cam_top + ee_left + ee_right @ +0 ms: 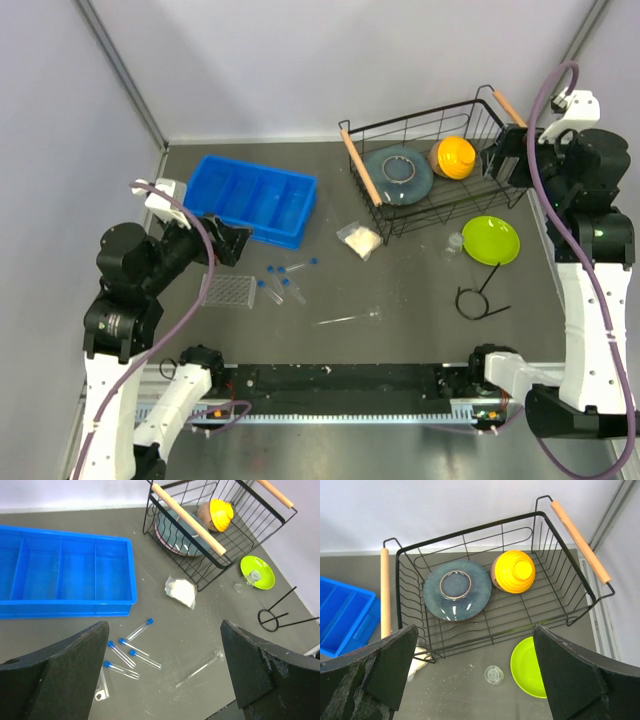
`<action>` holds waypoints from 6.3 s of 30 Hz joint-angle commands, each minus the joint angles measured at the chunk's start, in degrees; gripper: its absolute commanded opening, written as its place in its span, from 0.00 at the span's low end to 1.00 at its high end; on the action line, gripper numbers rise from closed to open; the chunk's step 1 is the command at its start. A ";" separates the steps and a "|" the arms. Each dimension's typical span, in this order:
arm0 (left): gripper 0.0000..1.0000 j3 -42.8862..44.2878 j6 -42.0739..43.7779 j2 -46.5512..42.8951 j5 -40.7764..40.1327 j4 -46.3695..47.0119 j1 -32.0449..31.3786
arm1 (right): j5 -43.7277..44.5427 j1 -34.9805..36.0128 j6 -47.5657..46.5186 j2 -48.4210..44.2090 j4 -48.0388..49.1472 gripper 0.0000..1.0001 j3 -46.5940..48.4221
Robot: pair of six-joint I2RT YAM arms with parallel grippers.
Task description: Organize the chemistry lab equipment
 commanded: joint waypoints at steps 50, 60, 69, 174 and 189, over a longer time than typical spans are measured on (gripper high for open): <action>0.91 -15.96 -21.18 42.21 -10.12 30.80 -38.36 | -51.88 1.21 -50.50 -7.62 -18.92 0.99 -26.81; 0.81 -15.25 -35.78 52.41 -5.65 43.88 -30.19 | -49.33 1.12 -45.93 -8.41 -13.03 0.99 -31.29; 0.69 -9.38 -40.80 63.31 -6.43 46.63 -27.37 | -48.98 1.12 -44.44 -8.50 -11.10 0.99 -32.61; 0.99 -15.93 -9.15 7.79 -19.71 15.86 -7.77 | -29.49 6.94 -36.91 -7.01 -9.00 0.99 -29.96; 0.99 -28.34 -12.85 -4.27 -6.26 22.80 -7.77 | -8.91 -0.55 -21.76 1.41 15.69 0.98 -40.96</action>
